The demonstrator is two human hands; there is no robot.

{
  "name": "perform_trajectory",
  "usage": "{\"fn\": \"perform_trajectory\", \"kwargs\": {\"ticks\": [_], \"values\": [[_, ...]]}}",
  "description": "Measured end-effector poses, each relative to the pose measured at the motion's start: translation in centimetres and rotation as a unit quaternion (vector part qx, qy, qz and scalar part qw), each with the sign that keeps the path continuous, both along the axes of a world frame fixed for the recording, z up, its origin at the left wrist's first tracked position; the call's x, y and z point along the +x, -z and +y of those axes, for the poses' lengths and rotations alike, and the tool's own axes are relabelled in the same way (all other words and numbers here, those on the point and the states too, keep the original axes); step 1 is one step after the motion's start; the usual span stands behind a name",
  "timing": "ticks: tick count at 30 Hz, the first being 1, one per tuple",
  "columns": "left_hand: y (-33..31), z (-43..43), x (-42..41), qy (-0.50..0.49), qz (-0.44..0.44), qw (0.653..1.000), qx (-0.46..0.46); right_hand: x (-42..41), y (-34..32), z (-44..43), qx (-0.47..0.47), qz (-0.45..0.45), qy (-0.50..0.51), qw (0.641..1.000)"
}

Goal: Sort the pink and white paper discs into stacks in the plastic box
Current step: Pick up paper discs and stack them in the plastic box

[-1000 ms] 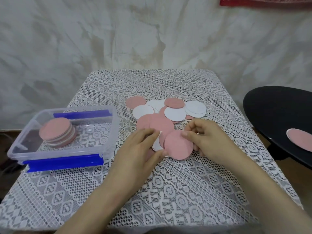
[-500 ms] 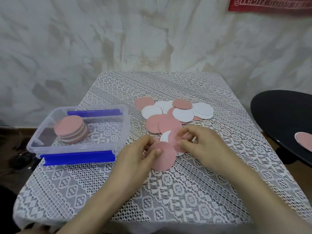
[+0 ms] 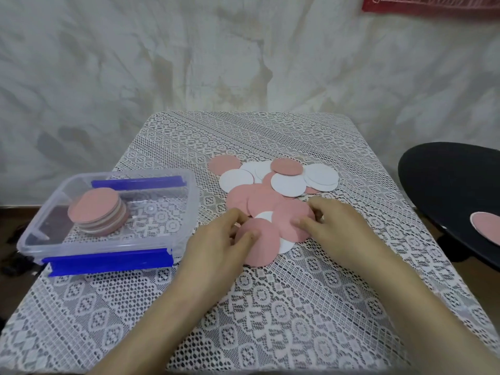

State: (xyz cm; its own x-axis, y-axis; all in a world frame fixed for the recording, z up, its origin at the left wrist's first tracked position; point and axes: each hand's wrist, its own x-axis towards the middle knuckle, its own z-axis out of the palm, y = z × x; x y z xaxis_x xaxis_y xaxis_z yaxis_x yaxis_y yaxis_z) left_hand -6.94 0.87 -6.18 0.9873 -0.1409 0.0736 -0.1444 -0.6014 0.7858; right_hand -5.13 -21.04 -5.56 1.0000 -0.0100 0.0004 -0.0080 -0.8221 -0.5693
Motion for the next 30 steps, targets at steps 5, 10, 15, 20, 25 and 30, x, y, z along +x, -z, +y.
{"fn": "perform_trajectory", "kwargs": {"ticks": [5,10,15,20,25,30], "values": [[-0.1,-0.2,-0.1,0.001,0.010,1.000,-0.012,-0.3,0.3,-1.1,0.088,-0.012,0.012,0.996],[-0.2,-0.2,-0.6,0.008,0.018,0.999,-0.043,-1.3,-0.6,-1.1,0.216,0.041,-0.047,0.974],[-0.2,-0.1,-1.0,0.045,0.057,0.992,-0.101,-2.0,0.3,0.5,0.213,0.070,-0.098,0.970],[-0.2,0.3,-1.1,0.067,0.057,0.989,-0.116,-1.8,0.6,2.0,0.188,0.041,-0.108,0.975],[-0.1,1.1,-0.9,0.042,0.039,0.995,-0.078,-1.3,-0.1,1.8,0.067,-0.012,-0.053,0.996],[0.0,1.2,-0.7,0.023,0.048,0.996,-0.077,-1.2,-1.4,1.9,-0.074,0.040,-0.029,0.996]]}}
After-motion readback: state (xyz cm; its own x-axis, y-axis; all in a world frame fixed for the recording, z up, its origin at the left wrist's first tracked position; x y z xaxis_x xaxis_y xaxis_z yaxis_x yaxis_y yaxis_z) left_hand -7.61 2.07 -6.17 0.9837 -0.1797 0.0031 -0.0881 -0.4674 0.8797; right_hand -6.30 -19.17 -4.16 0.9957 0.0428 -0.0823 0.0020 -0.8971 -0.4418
